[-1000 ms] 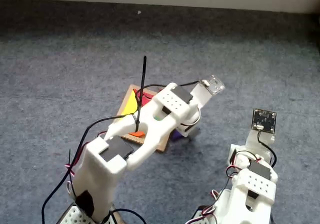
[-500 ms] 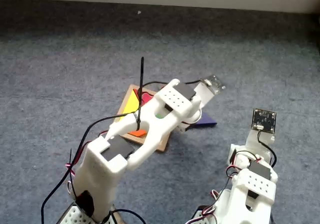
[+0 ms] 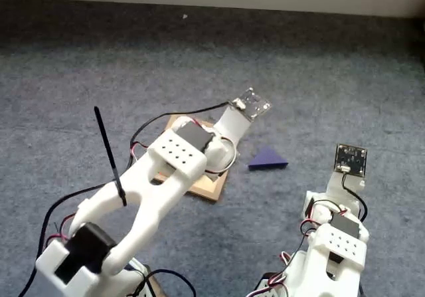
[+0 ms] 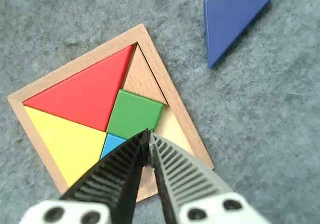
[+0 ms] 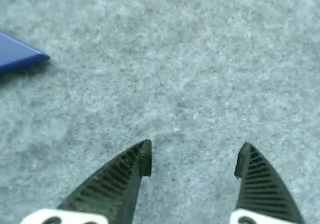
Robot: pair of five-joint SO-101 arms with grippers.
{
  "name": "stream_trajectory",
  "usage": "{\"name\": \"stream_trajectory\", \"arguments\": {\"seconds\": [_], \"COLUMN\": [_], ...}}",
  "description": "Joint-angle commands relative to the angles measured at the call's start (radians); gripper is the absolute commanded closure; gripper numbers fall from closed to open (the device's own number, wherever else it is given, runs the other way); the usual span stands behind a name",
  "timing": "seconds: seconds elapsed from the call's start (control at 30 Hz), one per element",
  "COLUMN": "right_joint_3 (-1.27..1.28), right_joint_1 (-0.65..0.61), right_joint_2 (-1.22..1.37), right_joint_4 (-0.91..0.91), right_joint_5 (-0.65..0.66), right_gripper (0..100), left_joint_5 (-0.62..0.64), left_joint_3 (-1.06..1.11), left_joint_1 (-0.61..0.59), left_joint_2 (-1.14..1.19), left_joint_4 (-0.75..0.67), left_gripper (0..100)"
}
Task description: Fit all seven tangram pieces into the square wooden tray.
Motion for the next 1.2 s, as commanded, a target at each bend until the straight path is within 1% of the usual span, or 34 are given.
{"name": "stream_trajectory", "arguments": {"seconds": [0.0, 0.13, 0.2, 0.27, 0.43, 0.5, 0.63, 0.73, 0.83, 0.97, 1.07, 1.17], "right_joint_3": [0.004, 0.004, 0.004, 0.004, 0.004, 0.002, -0.005, -0.027, -0.170, -0.337, -0.435, -0.496], "right_joint_1": [-0.013, -0.013, -0.013, -0.013, -0.013, -0.013, -0.013, -0.015, -0.076, -0.209, -0.314, -0.410], "right_joint_2": [-0.005, -0.005, -0.005, -0.005, -0.005, -0.005, -0.010, -0.013, -0.005, -0.004, -0.004, -0.002], "right_joint_4": [-0.021, -0.021, -0.021, -0.021, -0.021, -0.019, -0.013, 0.059, 0.216, 0.424, 0.495, 0.506], "right_joint_5": [0.000, 0.000, 0.000, 0.000, 0.000, 0.000, 0.000, 0.002, 0.038, 0.043, 0.043, 0.046], "right_gripper": [73.4, 73.4, 73.4, 73.4, 73.4, 73.5, 73.5, 73.5, 73.5, 73.5, 73.5, 73.5], "left_joint_5": [0.000, 0.009, 0.052, 0.066, 0.064, 0.064, 0.063, 0.008, -0.038, -0.058, -0.063, -0.064], "left_joint_3": [0.035, 0.039, 0.047, 0.084, 0.306, 0.397, 0.545, 0.625, 0.694, 0.771, 0.851, 0.943], "left_joint_1": [-0.048, -0.176, -0.255, -0.329, -0.452, -0.492, -0.618, -0.700, -0.751, -0.808, -0.851, -0.866], "left_joint_2": [-0.140, -0.283, -0.369, -0.463, -0.725, -0.822, -0.981, -1.049, -1.081, -1.109, -1.135, -1.167], "left_joint_4": [-0.021, 0.051, 0.094, 0.114, 0.101, 0.066, -0.003, -0.021, -0.026, -0.046, -0.106, -0.170], "left_gripper": [98, 91, 90, 90, 93, 94, 95, 95, 95, 95, 95, 95]}}
